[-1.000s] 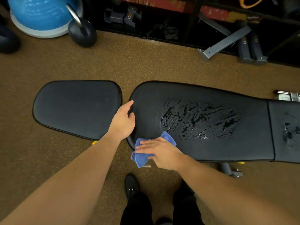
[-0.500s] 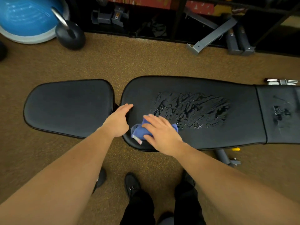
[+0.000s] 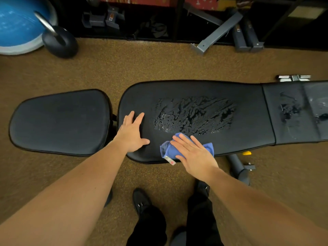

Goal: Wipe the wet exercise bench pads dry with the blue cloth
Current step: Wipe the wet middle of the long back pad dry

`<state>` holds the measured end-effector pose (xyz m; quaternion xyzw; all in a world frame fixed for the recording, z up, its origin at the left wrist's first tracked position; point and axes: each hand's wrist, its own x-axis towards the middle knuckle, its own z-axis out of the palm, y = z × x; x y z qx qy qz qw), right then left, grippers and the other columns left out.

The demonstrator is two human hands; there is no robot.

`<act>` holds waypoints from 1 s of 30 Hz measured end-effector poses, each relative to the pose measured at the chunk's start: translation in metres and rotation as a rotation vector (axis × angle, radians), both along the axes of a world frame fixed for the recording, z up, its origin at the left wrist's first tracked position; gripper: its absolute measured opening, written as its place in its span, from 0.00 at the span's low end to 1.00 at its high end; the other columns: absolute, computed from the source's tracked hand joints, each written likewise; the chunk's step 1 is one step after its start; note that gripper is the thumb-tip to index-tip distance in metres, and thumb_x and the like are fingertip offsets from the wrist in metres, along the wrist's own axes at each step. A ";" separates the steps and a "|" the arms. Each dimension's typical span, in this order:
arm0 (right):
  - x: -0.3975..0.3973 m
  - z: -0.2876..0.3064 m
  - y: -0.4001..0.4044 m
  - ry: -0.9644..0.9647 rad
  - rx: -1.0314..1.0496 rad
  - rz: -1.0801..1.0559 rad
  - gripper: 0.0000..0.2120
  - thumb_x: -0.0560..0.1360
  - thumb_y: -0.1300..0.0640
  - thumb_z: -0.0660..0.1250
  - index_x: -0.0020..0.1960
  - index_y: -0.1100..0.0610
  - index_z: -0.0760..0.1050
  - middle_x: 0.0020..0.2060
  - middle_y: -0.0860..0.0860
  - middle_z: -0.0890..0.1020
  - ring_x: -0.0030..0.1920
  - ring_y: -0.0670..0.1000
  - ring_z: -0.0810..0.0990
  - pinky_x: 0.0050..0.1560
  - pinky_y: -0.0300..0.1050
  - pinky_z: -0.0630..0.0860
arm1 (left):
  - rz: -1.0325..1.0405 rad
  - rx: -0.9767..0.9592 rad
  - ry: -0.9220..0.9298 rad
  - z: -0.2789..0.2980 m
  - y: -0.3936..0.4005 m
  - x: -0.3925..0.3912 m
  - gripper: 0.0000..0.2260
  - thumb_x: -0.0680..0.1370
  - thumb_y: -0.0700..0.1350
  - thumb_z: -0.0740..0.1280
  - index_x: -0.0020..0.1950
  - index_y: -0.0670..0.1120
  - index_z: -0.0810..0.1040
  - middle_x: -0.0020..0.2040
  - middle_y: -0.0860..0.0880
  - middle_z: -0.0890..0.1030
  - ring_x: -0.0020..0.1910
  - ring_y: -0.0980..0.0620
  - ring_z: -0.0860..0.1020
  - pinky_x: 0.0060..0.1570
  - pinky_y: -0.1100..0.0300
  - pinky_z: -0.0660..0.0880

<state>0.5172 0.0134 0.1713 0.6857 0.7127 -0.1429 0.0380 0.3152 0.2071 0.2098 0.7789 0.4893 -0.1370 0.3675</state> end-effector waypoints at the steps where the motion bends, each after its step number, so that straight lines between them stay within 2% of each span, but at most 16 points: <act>1: 0.007 0.001 -0.005 -0.003 -0.008 -0.010 0.27 0.82 0.46 0.47 0.79 0.53 0.62 0.78 0.47 0.63 0.79 0.47 0.57 0.75 0.52 0.53 | -0.009 0.007 0.023 0.001 -0.002 0.003 0.51 0.72 0.52 0.77 0.82 0.54 0.44 0.82 0.49 0.39 0.81 0.45 0.41 0.78 0.45 0.51; 6: 0.038 0.005 -0.025 -0.027 0.039 -0.090 0.27 0.82 0.46 0.48 0.78 0.53 0.64 0.77 0.47 0.64 0.78 0.47 0.59 0.75 0.52 0.54 | -0.069 0.045 0.137 -0.003 -0.009 0.014 0.57 0.69 0.58 0.79 0.82 0.52 0.38 0.81 0.48 0.35 0.80 0.43 0.37 0.78 0.43 0.50; 9: 0.054 0.005 -0.035 -0.017 0.116 -0.143 0.26 0.81 0.47 0.51 0.76 0.54 0.68 0.75 0.48 0.69 0.76 0.48 0.64 0.74 0.52 0.58 | -0.091 0.076 0.162 -0.005 -0.011 0.012 0.59 0.67 0.60 0.78 0.82 0.52 0.37 0.81 0.49 0.34 0.80 0.43 0.37 0.78 0.42 0.50; 11: 0.062 0.006 -0.039 0.004 0.213 -0.203 0.24 0.80 0.48 0.55 0.71 0.56 0.73 0.69 0.51 0.76 0.70 0.53 0.72 0.69 0.53 0.66 | -0.092 0.087 0.155 -0.004 -0.011 0.010 0.59 0.67 0.61 0.78 0.82 0.53 0.37 0.81 0.50 0.34 0.80 0.44 0.37 0.78 0.43 0.50; 12: 0.065 0.009 -0.040 0.012 0.268 -0.250 0.23 0.80 0.49 0.56 0.69 0.57 0.75 0.65 0.52 0.79 0.64 0.55 0.76 0.63 0.55 0.71 | -0.092 0.091 0.152 -0.004 -0.011 0.010 0.59 0.67 0.62 0.78 0.82 0.54 0.37 0.81 0.50 0.34 0.80 0.44 0.37 0.78 0.43 0.50; 14: 0.068 0.016 -0.038 0.013 0.372 -0.346 0.20 0.79 0.51 0.61 0.66 0.59 0.76 0.58 0.54 0.82 0.52 0.58 0.77 0.52 0.58 0.78 | -0.088 0.101 0.148 -0.004 -0.012 0.010 0.60 0.66 0.63 0.78 0.82 0.54 0.38 0.81 0.50 0.35 0.80 0.44 0.37 0.78 0.43 0.50; 16: 0.060 0.022 -0.029 0.034 0.457 -0.364 0.19 0.78 0.53 0.67 0.66 0.60 0.77 0.57 0.55 0.82 0.50 0.58 0.77 0.50 0.57 0.78 | -0.073 0.107 0.144 -0.003 -0.013 0.012 0.60 0.65 0.62 0.79 0.82 0.54 0.39 0.81 0.50 0.36 0.80 0.45 0.38 0.78 0.43 0.51; 18: 0.035 0.025 -0.013 0.059 0.468 -0.266 0.22 0.76 0.54 0.72 0.68 0.56 0.75 0.59 0.54 0.80 0.53 0.58 0.77 0.52 0.56 0.78 | -0.055 0.097 0.141 -0.001 -0.012 0.013 0.61 0.64 0.61 0.80 0.82 0.54 0.40 0.82 0.50 0.37 0.80 0.45 0.38 0.78 0.44 0.52; 19: 0.019 0.023 -0.004 0.071 0.422 -0.201 0.24 0.76 0.54 0.72 0.71 0.53 0.72 0.63 0.54 0.79 0.57 0.58 0.77 0.56 0.56 0.78 | -0.050 0.088 0.141 -0.001 -0.012 0.013 0.61 0.64 0.60 0.80 0.82 0.54 0.40 0.82 0.50 0.37 0.81 0.46 0.38 0.77 0.44 0.52; 21: -0.013 0.012 0.005 0.079 0.255 -0.079 0.26 0.79 0.51 0.65 0.76 0.47 0.63 0.72 0.53 0.72 0.70 0.57 0.71 0.68 0.58 0.70 | -0.035 0.076 0.139 -0.001 -0.010 0.014 0.61 0.64 0.59 0.81 0.82 0.55 0.41 0.82 0.51 0.38 0.81 0.46 0.39 0.77 0.44 0.54; 23: -0.027 -0.003 0.003 0.063 0.182 -0.034 0.24 0.82 0.48 0.57 0.78 0.45 0.60 0.77 0.52 0.64 0.77 0.55 0.61 0.75 0.59 0.61 | -0.016 0.074 0.137 -0.003 -0.009 0.014 0.60 0.63 0.58 0.81 0.82 0.56 0.42 0.81 0.53 0.38 0.81 0.47 0.40 0.77 0.45 0.57; 26: -0.013 -0.008 -0.002 0.038 0.171 -0.055 0.22 0.83 0.46 0.52 0.77 0.47 0.64 0.78 0.51 0.64 0.79 0.53 0.58 0.76 0.58 0.59 | -0.002 0.058 0.140 -0.003 -0.009 0.015 0.60 0.63 0.57 0.81 0.82 0.57 0.42 0.81 0.54 0.37 0.81 0.48 0.39 0.77 0.45 0.56; 30: 0.024 -0.004 -0.017 -0.001 0.169 -0.130 0.22 0.84 0.47 0.53 0.76 0.49 0.67 0.78 0.50 0.64 0.79 0.52 0.57 0.77 0.55 0.58 | 0.006 0.040 0.134 -0.003 -0.011 0.015 0.60 0.64 0.57 0.81 0.82 0.57 0.41 0.81 0.54 0.36 0.80 0.48 0.37 0.78 0.44 0.52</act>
